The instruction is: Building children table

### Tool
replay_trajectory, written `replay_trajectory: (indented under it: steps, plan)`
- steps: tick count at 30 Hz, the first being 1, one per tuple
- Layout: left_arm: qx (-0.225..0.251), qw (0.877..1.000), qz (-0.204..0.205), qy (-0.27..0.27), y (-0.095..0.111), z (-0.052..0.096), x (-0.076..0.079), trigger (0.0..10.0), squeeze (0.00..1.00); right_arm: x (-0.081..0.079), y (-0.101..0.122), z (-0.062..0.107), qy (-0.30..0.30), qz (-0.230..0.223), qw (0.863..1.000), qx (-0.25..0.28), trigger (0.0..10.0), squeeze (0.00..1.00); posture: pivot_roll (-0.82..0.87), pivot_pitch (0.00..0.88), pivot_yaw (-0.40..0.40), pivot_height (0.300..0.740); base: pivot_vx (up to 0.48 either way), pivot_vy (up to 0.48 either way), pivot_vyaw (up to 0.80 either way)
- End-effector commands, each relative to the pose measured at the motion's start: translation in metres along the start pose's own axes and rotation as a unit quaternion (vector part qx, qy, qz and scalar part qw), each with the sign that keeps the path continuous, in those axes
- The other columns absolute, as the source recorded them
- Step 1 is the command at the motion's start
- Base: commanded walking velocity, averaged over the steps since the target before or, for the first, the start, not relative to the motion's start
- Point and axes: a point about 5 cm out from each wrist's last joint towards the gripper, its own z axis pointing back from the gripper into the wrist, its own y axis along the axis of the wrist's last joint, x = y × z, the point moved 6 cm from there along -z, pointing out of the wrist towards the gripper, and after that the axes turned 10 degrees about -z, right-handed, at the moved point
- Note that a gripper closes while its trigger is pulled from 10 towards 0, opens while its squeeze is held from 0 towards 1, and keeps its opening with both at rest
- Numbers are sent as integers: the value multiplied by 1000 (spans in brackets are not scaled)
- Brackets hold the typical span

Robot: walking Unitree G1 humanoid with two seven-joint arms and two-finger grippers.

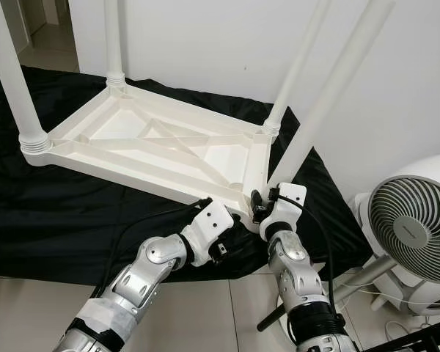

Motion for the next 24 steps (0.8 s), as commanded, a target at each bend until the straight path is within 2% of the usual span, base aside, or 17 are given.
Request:
replay_trajectory:
  steps: [1, 2, 6, 7, 12, 13, 17, 20, 24]
  plan:
    - [8, 999, -8, -50, 4, -4, 13, 10000, 0, 22, -20, 7, -40, -12, 998, -40, 10000, 192, 83, 0, -171, 740, 0, 0, 0]
    - [8, 999, -8, -50, 4, -4, 12, 10000, 0, 19, -18, 8, -32, -11, 999, -35, 10000, 1000, 84, 0, -172, 740, 0, 0, 0]
    - [9, 999, -9, -48, 4, -4, 11, 10000, 0, 13, -13, 9, -14, -23, 999, -24, 10000, 1000, 88, 0, -174, 740, 0, 0, 0]
    - [2, 999, -10, -42, 0, -2, 8, 10000, 0, 11, -2, 9, 26, -21, 999, -7, 10000, 1000, 90, 0, -178, 740, 0, 0, 0]
    - [-2, 999, -11, -33, -3, 1, 1, 10000, 0, 9, 5, 10, 92, 19, 996, -7, 10000, 1000, 88, 0, -175, 740, 0, 0, 0]
    - [-2, 999, -11, -31, -2, 1, 0, 10000, 0, 9, 4, 10, 120, 34, 992, -16, 10000, 0, 83, 0, -171, 740, 0, 0, 0]
    - [-2, 999, -12, -32, -2, 0, -1, 10000, 0, 8, 6, 9, 165, 66, 984, -25, 10000, 0, 77, 0, -165, 740, 0, 0, 0]
    - [-1, 999, -14, -37, -1, -1, 1, 10000, 0, 2, 8, 5, 230, 111, 966, -43, 10000, 0, 73, 0, -157, 740, 0, 0, 0]
    - [0, 999, -14, -37, -1, -1, 1, 10000, 0, 1, 8, 4, 241, 119, 962, -45, 10000, 0, 73, 0, -157, 740, 0, 0, 0]
